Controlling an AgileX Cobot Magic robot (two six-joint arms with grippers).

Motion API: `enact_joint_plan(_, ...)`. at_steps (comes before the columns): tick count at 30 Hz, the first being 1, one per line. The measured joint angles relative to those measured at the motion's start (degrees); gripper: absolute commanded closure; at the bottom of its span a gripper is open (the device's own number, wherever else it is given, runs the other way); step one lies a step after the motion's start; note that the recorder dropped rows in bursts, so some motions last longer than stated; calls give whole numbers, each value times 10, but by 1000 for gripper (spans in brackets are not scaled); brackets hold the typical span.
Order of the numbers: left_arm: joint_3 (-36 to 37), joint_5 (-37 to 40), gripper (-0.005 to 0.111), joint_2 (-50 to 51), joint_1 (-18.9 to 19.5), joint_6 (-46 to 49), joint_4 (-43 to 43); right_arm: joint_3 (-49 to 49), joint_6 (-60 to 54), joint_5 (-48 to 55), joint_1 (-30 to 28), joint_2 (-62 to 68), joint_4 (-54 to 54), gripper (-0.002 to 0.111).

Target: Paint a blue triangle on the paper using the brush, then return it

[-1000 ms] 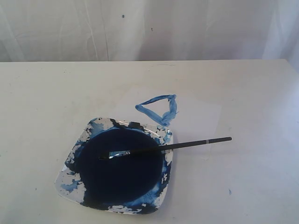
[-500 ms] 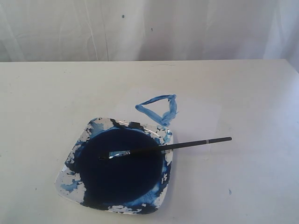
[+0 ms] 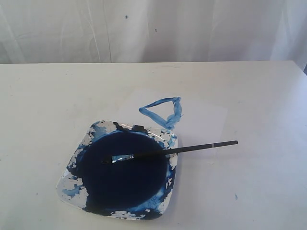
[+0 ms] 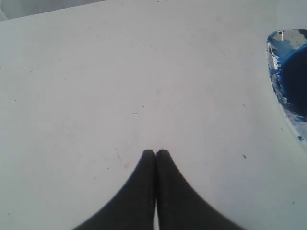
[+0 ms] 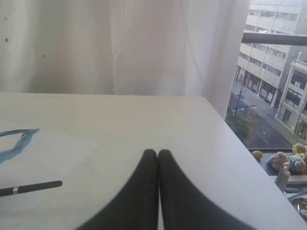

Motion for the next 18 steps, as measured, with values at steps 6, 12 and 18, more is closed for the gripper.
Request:
enact_joint_plan(6, 0, 0, 107, 0, 0, 0, 0, 0, 0, 36, 0, 0, 0, 108)
enact_joint_plan(12, 0, 0, 107, 0, 0, 0, 0, 0, 0, 73, 0, 0, 11, 108)
enact_joint_plan(18, 0, 0, 107, 0, 0, 0, 0, 0, 0, 84, 0, 0, 46, 108)
